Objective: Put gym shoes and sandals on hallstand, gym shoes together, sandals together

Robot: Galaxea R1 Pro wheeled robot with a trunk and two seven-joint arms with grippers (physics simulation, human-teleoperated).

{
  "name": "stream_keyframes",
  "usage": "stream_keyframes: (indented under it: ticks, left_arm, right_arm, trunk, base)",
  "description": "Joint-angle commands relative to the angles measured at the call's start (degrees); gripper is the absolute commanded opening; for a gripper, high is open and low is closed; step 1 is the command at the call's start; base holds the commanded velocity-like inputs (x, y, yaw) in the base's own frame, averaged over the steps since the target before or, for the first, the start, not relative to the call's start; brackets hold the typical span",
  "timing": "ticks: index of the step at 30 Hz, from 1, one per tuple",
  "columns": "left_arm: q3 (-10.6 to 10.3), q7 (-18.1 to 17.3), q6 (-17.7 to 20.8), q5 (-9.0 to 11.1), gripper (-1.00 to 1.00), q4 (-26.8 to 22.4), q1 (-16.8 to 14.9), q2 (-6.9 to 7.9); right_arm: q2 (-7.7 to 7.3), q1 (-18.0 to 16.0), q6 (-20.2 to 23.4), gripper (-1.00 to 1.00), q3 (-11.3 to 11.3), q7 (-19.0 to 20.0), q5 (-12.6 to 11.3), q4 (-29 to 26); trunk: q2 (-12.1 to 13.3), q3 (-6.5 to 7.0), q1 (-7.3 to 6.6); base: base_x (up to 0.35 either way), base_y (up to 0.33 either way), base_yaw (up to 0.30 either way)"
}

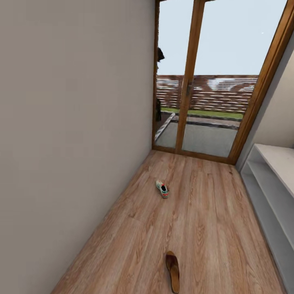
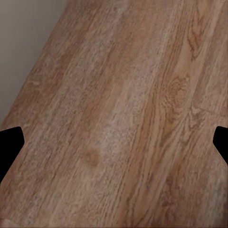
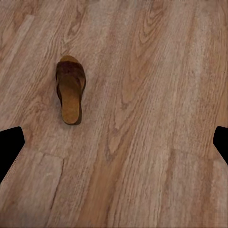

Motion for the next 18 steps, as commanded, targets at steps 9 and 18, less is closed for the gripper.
stream_keyframes:
  ticks: [9,18]
  left_arm:
    - [-0.04,-0.01,-0.24,0.20,1.00,0.04,-0.03,0.00]
    - [-0.10,-0.01,-0.26,0.23,1.00,-0.03,-0.03,-0.06]
  right_arm:
    - [-0.02,-0.03,-0.20,1.00,0.15,-0.02,-0.59,0.00]
    - [-0.02,-0.03,-0.20,1.00,0.15,0.03,-0.59,-0.02]
  trunk:
    - [-0.02,-0.05,0.02]
    - [-0.02,-0.05,0.02]
  base:
    - [0.085,0.004,0.000]
    - [0.010,0.000,0.000]
